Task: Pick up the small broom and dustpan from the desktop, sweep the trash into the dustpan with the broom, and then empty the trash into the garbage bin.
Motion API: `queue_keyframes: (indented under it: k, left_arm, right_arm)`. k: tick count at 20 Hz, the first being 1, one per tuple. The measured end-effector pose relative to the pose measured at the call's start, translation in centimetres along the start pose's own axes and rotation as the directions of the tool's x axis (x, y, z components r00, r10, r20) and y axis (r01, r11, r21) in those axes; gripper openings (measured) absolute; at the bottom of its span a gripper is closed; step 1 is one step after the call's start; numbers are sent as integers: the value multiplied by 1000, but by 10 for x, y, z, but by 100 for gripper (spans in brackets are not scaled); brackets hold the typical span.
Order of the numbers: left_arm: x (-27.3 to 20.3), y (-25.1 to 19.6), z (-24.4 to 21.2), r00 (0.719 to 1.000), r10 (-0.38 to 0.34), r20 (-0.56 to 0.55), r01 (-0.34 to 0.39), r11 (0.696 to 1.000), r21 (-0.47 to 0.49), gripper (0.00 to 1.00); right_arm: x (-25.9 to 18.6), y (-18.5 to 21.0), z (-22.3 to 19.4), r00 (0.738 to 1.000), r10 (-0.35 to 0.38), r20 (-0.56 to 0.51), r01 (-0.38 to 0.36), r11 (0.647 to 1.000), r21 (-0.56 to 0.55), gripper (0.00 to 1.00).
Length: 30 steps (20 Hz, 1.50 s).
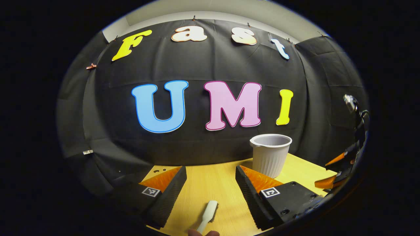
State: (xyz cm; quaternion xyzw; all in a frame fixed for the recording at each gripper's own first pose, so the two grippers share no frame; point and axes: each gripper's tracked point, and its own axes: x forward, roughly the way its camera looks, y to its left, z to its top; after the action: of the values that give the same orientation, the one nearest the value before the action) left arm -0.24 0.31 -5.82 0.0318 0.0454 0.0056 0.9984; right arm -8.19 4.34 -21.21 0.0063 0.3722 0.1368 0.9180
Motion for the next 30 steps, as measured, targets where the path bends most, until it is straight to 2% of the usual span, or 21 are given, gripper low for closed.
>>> queue_keyframes:
  k: [4,10,15,20,23,24,25,26,30]
  left_arm:
    - [-1,6,-12,999,26,-25,-26,1000,-9,96]
    - [-1,14,-24,996,64,-60,-65,998,-5,96]
    - [-1,15,-30,992,95,-83,-95,995,4,96]
    - [-4,18,-38,985,125,-118,-126,992,3,95]
    - [-6,19,-44,981,139,-133,-139,990,11,96]
    - [-6,19,-44,981,141,-136,-140,990,15,96]
    - [-6,18,-46,980,141,-140,-139,990,21,96]
    - [-6,17,-48,979,139,-148,-136,990,26,96]
    - [-5,22,-64,970,133,-205,-128,991,35,96]
  right_arm:
    - [35,7,-60,972,41,-229,-34,999,35,90]
    - [91,11,-111,920,61,-386,-42,998,56,88]
    - [121,23,-137,888,88,-451,-67,996,62,87]
    - [142,29,-139,879,113,-462,-56,989,136,77]
    - [149,26,-130,892,109,-438,-46,987,152,71]
    - [150,24,-131,892,105,-440,-42,988,151,64]
    - [149,23,-128,892,111,-439,-46,987,155,47]
    - [151,25,-130,893,119,-434,-62,988,145,39]
    - [144,23,-122,906,166,-390,-114,981,154,37]
